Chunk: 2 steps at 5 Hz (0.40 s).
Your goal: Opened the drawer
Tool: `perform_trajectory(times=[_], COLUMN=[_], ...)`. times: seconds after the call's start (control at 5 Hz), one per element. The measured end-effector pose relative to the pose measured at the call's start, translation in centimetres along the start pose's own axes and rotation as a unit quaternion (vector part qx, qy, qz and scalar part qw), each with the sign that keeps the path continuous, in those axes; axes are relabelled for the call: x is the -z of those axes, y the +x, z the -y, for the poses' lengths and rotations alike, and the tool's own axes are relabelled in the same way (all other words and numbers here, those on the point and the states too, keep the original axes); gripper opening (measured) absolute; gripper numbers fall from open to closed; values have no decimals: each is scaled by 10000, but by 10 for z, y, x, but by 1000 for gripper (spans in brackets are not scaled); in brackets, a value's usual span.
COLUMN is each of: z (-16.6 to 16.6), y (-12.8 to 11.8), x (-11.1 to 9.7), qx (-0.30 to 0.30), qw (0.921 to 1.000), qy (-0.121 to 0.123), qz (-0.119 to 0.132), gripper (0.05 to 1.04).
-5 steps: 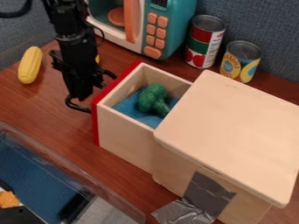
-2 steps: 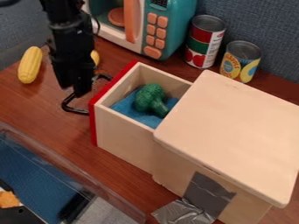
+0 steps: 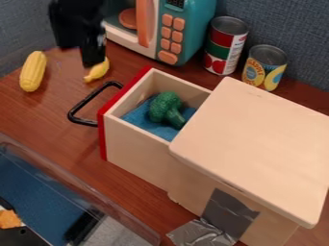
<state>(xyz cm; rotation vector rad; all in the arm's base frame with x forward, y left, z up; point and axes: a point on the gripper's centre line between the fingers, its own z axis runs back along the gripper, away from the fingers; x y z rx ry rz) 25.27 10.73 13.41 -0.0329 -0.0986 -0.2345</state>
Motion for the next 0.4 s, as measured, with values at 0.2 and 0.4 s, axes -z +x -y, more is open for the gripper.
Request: perform_trajectory(times=[0.2, 0.4], z=[24, 49], y=[7, 17], x=[-18, -18], qx=[223, 551], qw=[9994, 9977], qy=[-266, -382], qz=[45, -9], gripper=[1000, 1000])
